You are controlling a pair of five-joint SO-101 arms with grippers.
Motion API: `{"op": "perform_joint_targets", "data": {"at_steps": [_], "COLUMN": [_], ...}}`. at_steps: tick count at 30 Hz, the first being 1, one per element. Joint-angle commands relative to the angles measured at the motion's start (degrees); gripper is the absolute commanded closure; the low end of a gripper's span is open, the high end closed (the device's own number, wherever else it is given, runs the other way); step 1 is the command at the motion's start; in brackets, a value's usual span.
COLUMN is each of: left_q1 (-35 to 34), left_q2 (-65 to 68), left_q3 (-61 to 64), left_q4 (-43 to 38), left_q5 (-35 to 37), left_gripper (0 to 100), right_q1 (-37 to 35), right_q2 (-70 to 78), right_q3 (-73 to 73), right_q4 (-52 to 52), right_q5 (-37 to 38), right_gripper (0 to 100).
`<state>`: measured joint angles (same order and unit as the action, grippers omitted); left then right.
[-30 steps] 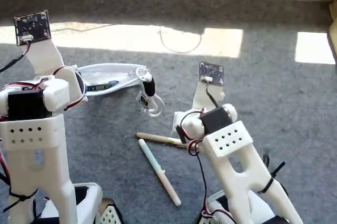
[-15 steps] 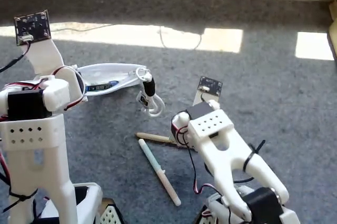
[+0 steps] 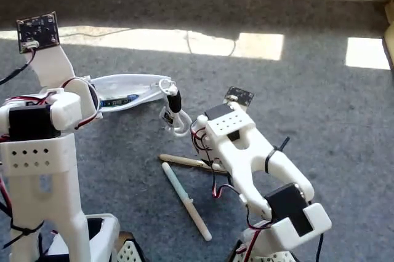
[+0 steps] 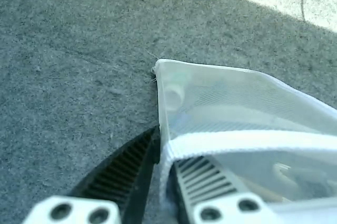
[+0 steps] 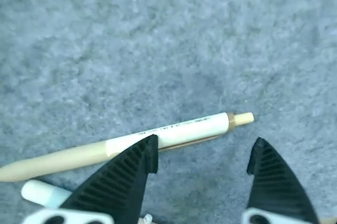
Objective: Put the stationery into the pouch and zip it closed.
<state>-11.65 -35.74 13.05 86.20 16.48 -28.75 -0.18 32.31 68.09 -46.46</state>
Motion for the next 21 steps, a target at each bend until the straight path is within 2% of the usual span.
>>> {"op": "perform_joint_targets", "data": {"at_steps": [1, 12, 15, 21], "left_q1": [0.7, 0.7, 0.7, 0.7], "left_q2": [-1.4, -1.4, -1.4, -1.4], "left_q3": [-0.3, -0.3, -0.3, -0.3], "left_q4": [-1.2, -1.2, -1.1, -1.1], "left_q5": [-0.5, -0.5, -0.5, -0.5], "left_gripper": [99, 99, 99, 99], "right_q1": [1.2, 7.2, 8.5, 8.6], "right_q2": [2.3, 9.4, 9.2, 9.2], "right_q3": [-5.6, -16.0, -20.1, -31.2], "right_q4": [-1.0, -1.0, 0.0, 9.3], "right_q5": [-0.7, -0.1, 3.1, 4.8], "right_gripper": [73.1, 73.1, 73.1, 73.1]}}
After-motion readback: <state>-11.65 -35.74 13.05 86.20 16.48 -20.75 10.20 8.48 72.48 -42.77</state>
